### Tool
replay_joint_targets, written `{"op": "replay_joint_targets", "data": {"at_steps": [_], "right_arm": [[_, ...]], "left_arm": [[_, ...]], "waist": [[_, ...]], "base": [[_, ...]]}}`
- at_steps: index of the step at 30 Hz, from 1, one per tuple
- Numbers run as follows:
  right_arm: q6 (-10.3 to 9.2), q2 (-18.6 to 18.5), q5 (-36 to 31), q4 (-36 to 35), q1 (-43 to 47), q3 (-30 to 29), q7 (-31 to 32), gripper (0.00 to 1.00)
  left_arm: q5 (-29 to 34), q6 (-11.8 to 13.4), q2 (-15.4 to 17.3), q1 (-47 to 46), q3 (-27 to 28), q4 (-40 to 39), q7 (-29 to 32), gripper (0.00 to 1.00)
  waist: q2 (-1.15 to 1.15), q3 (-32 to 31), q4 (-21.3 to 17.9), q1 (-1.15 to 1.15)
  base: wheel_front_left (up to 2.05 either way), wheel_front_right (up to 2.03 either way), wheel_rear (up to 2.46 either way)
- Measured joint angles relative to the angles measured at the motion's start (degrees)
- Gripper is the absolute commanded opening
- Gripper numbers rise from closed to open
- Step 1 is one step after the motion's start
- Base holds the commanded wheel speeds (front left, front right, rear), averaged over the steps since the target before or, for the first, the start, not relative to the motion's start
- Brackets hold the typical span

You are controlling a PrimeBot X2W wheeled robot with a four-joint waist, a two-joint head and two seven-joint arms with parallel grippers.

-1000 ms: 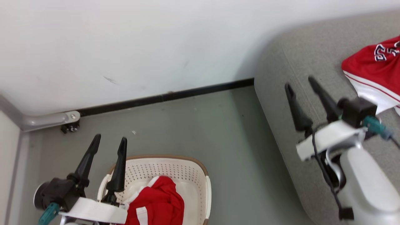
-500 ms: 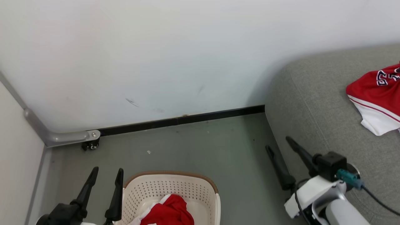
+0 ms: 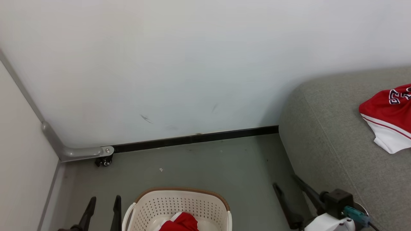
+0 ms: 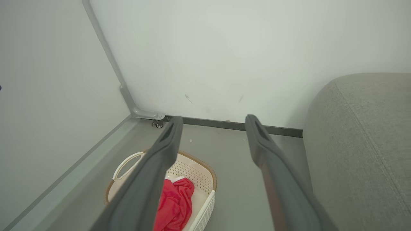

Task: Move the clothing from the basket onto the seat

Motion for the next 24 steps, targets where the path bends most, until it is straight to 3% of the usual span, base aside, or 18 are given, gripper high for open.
{"op": "replay_joint_targets", "data": {"at_steps": [4,11,24], "right_arm": [[0.00,0.5,0.1,-0.3,1.7,-2.0,0.0,1.00],[0.00,0.6,-0.3,-1.2,4.1,-0.3,0.0,1.00],[0.00,0.6,-1.1,-2.0,4.5,-0.4,0.0,1.00]], "left_arm": [[-0.2,1.1,0.0,1.3,-0.7,0.6,0.0,1.00],[-0.5,2.9,0.0,3.1,-1.8,1.5,0.0,1.00],[-0.5,4.2,0.0,3.1,-2.9,1.5,0.0,1.00]], "waist": [[0.00,-0.8,0.3,0.00],[0.00,-1.4,0.3,0.00],[0.00,-1.5,0.4,0.00]], "base": [[0.00,0.00,0.00],[0.00,0.00,0.00],[0.00,0.00,0.00]]}}
